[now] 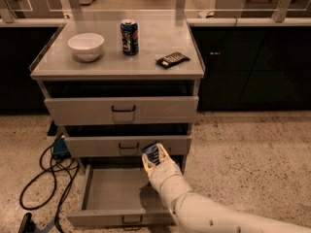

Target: Pick rxbar blueberry from bottom drawer and place on counter

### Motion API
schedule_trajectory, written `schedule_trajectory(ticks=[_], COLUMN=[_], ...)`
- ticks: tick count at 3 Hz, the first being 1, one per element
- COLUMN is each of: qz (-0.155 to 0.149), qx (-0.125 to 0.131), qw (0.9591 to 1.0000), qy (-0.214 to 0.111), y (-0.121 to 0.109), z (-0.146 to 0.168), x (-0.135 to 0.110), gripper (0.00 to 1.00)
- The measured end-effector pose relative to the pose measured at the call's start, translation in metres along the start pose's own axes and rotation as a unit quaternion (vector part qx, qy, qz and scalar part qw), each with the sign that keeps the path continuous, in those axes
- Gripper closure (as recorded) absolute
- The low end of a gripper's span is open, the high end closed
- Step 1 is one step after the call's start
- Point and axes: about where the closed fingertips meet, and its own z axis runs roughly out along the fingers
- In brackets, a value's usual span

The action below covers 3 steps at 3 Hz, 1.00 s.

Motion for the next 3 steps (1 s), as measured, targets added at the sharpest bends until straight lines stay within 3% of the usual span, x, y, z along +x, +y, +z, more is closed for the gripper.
schedule_trajectory(ticks=[1, 2, 3], qz=[0.004, -0.002, -0.043], qx=[-0.013, 0.004, -0.041], qw=[0.9999, 0.9991, 0.9969], qy=[0.008, 0.042, 0.051], y=[-0.017, -0.098, -0.110], z=[-0.002, -0.005, 0.004], x=[-0.009, -0.022, -0.066], gripper=[1.00, 1.00, 1.00])
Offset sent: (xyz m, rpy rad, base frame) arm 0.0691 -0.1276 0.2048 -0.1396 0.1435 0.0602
